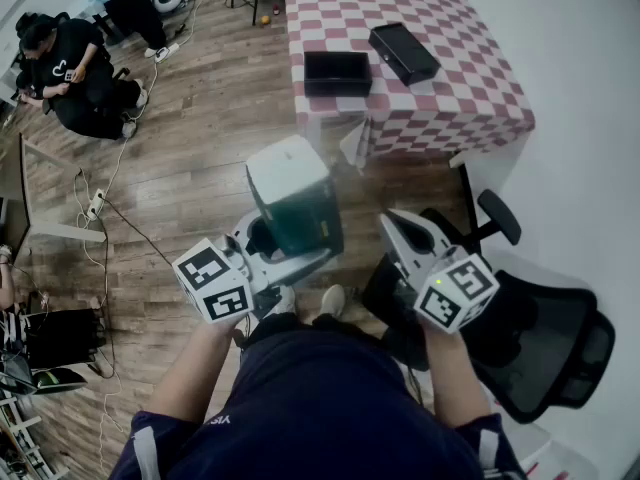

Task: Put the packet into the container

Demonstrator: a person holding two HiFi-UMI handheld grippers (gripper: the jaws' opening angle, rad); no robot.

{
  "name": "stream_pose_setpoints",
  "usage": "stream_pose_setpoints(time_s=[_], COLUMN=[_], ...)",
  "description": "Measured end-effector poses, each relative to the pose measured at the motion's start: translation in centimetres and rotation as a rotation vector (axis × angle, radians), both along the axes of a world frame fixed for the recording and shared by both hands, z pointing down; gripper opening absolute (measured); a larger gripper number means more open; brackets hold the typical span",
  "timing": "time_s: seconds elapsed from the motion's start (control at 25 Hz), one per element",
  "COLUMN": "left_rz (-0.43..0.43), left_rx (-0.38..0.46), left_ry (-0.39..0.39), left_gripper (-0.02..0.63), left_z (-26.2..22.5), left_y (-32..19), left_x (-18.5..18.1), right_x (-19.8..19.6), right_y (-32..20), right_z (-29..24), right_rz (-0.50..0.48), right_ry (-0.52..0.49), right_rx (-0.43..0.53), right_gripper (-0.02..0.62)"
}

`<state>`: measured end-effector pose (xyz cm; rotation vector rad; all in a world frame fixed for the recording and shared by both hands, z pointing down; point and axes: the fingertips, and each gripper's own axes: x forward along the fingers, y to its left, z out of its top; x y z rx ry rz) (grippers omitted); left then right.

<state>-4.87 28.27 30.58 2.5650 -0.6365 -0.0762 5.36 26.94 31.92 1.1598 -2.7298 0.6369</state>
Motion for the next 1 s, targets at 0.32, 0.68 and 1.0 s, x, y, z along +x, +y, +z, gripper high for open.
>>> stream_pose_setpoints(time_s=[0.32,0.68,1.0], left_rz=[-0.011,-0.036,-0.072], left_rx=[-0.009,-0.009,-0.006], left_ry=[-0.008,-0.043,-0.081], left_gripper=[0.433,0.433,0.433], left_z=[0.2,0.6,1.2], left_y=[0.0,0.2,-0.2], left_x=[0.6,1.9,1.9], right_x=[0.8,2.1,4.4], right_y=[0.0,-0.2,-1.0], right_z=[0.1,0.7,1.8], right_rz=[-0.003,-0.035,-0.029], right_ry=[-0.009,0.023,-0.023], right_rx=[-0.004,0.032,0.004], right_gripper=[0.015,0.017,0.017])
